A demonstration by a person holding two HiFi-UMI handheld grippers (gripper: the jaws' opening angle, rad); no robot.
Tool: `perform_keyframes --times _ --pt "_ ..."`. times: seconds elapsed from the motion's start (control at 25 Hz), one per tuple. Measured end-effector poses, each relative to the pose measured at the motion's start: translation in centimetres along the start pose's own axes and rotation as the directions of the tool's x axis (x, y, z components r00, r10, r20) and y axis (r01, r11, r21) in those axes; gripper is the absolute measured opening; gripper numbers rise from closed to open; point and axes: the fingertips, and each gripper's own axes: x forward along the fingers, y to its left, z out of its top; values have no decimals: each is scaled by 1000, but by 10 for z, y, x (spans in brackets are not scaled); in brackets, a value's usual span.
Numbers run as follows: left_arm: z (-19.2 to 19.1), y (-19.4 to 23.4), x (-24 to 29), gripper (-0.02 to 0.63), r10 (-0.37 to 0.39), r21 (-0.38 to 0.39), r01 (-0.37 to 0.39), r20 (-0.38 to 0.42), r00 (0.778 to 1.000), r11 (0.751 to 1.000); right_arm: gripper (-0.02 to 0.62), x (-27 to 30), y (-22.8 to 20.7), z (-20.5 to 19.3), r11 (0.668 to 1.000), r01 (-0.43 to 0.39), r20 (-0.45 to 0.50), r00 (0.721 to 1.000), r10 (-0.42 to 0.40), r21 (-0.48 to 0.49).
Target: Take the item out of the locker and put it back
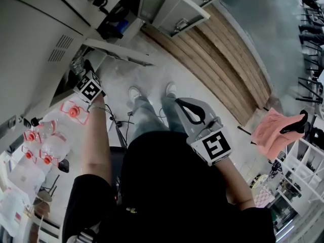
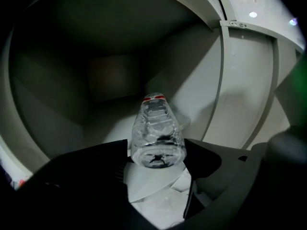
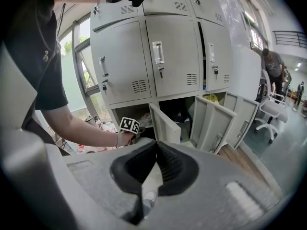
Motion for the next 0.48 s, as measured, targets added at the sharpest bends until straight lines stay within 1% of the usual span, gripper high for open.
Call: perform_keyframes --times 0.16,0.24,0.32,0.48 --pt "-17 1 -9 360 4 -2 -4 -25 1000 1000 -2 -1 1 0 1000 -5 3 1000 5 -5" --pt "-27 -3 -13 360 -6 2 6 -36 999 1000 -3 -1 0 -1 1000 -6 3 1000 6 -3" --pt "-35 -7 -19 357 -16 17 16 -37 999 1000 -3 -2 0 -3 1000 -5 1 1000 5 1" --pt "-38 -21 -32 316 -39 67 40 -24 999 997 -3 -3 1 -5 1000 -9 -1 1000 9 -3"
